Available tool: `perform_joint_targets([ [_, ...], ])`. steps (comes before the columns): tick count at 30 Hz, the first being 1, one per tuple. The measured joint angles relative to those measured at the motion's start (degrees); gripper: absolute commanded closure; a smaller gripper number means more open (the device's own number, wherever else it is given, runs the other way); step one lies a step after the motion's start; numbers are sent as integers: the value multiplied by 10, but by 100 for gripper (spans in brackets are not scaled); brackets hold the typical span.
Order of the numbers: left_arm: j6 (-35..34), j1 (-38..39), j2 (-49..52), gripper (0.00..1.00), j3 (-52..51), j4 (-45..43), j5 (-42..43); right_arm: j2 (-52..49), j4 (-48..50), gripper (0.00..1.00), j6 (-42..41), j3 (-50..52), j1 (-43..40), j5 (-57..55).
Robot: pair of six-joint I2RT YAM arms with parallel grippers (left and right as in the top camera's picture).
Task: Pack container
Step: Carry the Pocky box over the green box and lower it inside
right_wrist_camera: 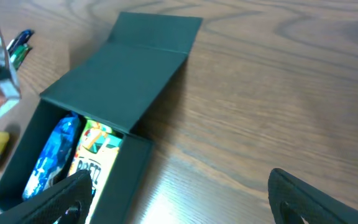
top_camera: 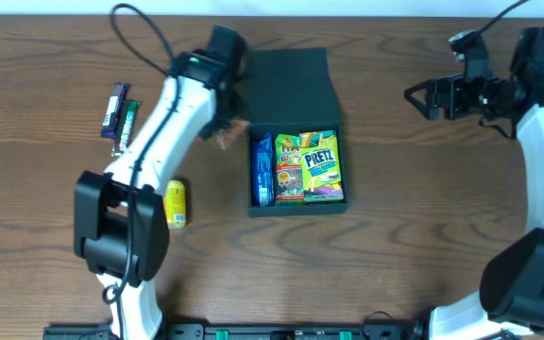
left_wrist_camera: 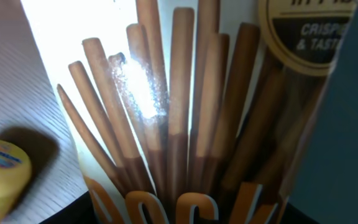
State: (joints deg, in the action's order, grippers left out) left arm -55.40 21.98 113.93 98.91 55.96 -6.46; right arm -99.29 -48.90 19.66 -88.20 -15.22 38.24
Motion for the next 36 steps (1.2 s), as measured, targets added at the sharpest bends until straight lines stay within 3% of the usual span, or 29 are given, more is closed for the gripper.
perform_joint_targets([
  [14, 132, 188, 0, 42, 1, -59, 20, 0, 0, 7, 0, 0, -36, 0],
  [32, 204, 212, 25, 43, 1, -50, 83, 0, -1, 5, 0, 0, -36, 0],
  [36, 212, 226, 26, 34, 1, -47, 90, 0, -2, 5, 0, 0, -36, 0],
])
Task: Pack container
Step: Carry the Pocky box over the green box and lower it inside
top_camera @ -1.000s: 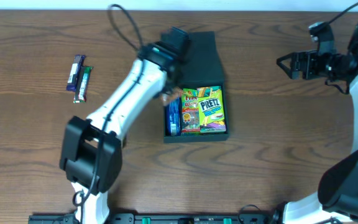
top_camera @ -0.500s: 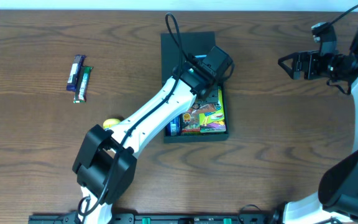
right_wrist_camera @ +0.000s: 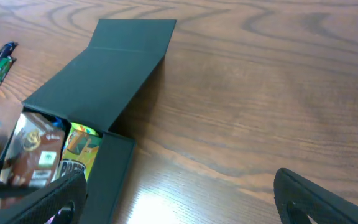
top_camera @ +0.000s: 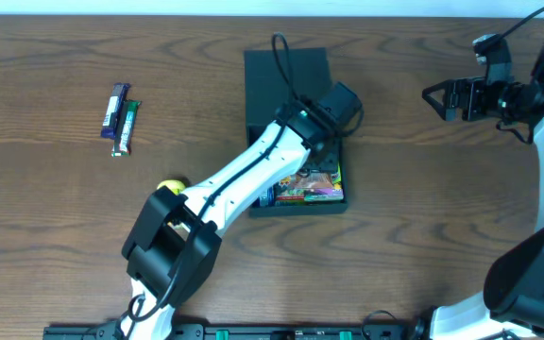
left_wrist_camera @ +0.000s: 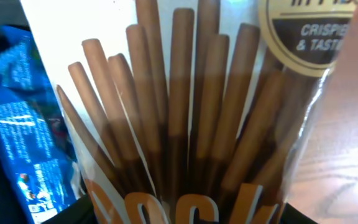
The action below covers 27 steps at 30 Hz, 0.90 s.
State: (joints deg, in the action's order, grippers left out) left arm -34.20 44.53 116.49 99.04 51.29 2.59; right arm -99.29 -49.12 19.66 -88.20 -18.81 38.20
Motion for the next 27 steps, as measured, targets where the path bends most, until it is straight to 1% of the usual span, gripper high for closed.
perform_joint_targets([
  [1, -1, 2, 1, 22, 0, 1, 1, 0, -3, 5, 0, 0, 0, 0],
  [2, -2, 3, 2, 2, 0, 1, 4, 0, -6, 5, 0, 0, 0, 0],
  [4, 2, 3, 3, 4, 0, -4, 9, 0, -12, 5, 0, 0, 0, 0],
  [8, 2, 3, 3, 4, 0, -18, 13, 0, -20, 5, 0, 0, 0, 0],
  [12, 2, 1, 4, 4, 6, -14, 14, 0, -21, 5, 0, 0, 0, 0],
  [16, 1, -12, 4, 4, 46, 26, 4, 0, -21, 5, 0, 0, 0, 0],
  [20, -8, -35, 4, 2, 95, 87, -60, 0, -21, 5, 0, 0, 0, -1],
  [22, -13, -45, 4, 11, 107, 101, -86, 0, -21, 5, 0, 0, 0, 0],
  [24, -19, -52, 4, 14, 109, 107, -100, 0, -21, 5, 0, 0, 0, -1],
  [25, -19, -56, 4, 19, 108, 110, -106, 0, -21, 5, 0, 0, 0, 0],
  [26, -19, -58, 4, 28, 108, 111, -110, 0, -21, 5, 0, 0, 0, 0],
  [27, -19, -60, 4, 51, 104, 111, -113, 0, -21, 5, 0, 0, 0, 0],
])
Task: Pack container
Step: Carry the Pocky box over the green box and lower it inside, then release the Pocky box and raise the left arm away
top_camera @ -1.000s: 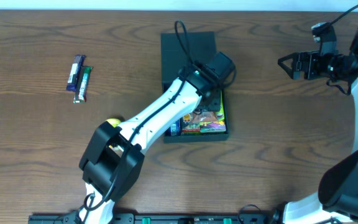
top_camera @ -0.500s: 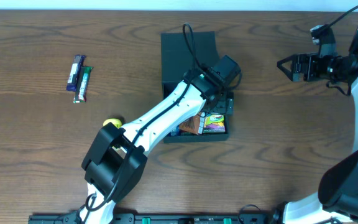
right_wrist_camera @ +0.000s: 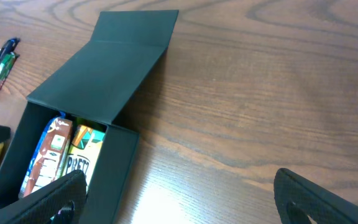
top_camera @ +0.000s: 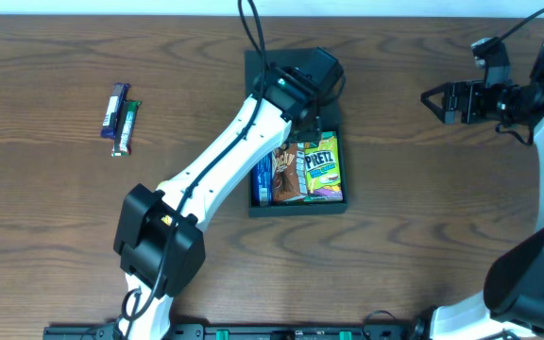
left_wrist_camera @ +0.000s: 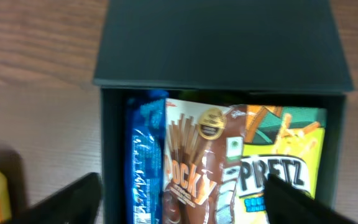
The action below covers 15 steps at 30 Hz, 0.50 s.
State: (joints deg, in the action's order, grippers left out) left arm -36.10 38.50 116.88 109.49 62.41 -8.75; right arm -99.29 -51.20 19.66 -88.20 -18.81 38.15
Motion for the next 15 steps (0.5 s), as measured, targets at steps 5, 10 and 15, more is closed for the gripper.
perform_joint_targets([
  [5, 9, -3, 0, 95, -38, 0, -12, 0, 0, 5, 0, 0, 0, 0],
  [10, 56, -4, 0, 94, -83, -28, 7, 0, 5, 5, 0, 0, 0, 0],
  [15, 112, -4, 0, 95, -104, -57, 43, 0, 11, 5, 0, 0, 0, 0],
])
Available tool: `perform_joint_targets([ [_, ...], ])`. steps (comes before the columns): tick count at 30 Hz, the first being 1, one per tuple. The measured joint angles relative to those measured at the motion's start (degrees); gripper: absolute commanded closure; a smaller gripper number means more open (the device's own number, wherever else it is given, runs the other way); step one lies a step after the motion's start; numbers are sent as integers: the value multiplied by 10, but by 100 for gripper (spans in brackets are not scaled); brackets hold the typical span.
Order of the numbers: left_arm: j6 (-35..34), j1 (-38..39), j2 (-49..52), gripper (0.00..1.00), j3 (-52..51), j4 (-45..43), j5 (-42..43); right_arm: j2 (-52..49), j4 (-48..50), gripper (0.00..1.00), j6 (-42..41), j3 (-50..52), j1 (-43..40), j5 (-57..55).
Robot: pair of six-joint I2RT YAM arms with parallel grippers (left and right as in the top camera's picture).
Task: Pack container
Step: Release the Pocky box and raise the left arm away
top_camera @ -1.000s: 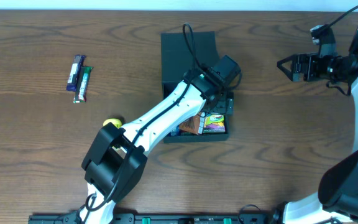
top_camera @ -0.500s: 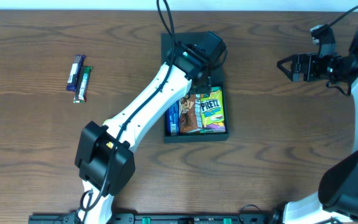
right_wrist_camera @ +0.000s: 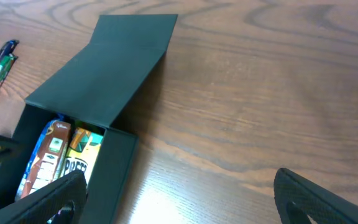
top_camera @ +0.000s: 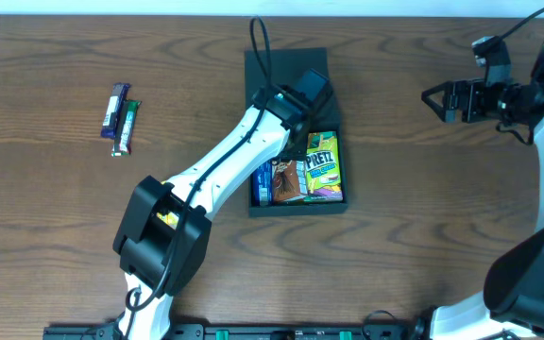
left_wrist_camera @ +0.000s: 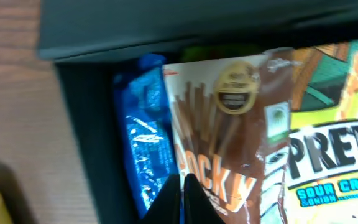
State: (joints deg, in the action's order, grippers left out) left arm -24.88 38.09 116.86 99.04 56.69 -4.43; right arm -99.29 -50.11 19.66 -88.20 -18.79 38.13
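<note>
A dark green box (top_camera: 297, 206) stands mid-table with its lid (top_camera: 286, 68) folded back. Inside lie a blue packet (left_wrist_camera: 140, 143), a brown Pocky pack (left_wrist_camera: 222, 140) and a green-yellow Pretz pack (left_wrist_camera: 328, 155), side by side. My left gripper (left_wrist_camera: 180, 186) is shut with nothing in it, its tips low over the seam between the blue packet and the Pocky; whether they touch I cannot tell. In the overhead view that gripper (top_camera: 293, 142) reaches into the box from the lid side. My right gripper (top_camera: 434, 96) stands open and empty at the far right, well away from the box (right_wrist_camera: 114, 168).
Two wrapped bars (top_camera: 121, 115) lie at the far left of the wooden table. A yellow item (top_camera: 166, 217) lies left of the box, mostly hidden under my left arm. The right wrist view shows the bars beyond the lid.
My left gripper was open above the box with the Pocky lying inside. Now it is shut and lower, its tips close over the blue packet and Pocky. The right arm has not moved.
My left gripper held the Pocky pack left of the box, beside the yellow item. Then it held the pack over the box's contents. Then the pack lay between the blue packet and the Pretz with the gripper open above. Now the gripper is shut, low over them.
</note>
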Motion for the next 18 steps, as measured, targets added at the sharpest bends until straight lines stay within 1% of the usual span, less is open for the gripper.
perform_joint_targets([
  [7, 51, 0, 0, 94, 0, -26, 39, 0, 2, 5, 0, 0, 0, 0],
  [11, 67, 0, 11, 94, 0, -14, 59, 0, 2, 5, 0, 0, 0, 0],
  [18, 106, -2, 33, 94, 0, -4, 122, 0, 2, 5, 0, 0, 0, 0],
])
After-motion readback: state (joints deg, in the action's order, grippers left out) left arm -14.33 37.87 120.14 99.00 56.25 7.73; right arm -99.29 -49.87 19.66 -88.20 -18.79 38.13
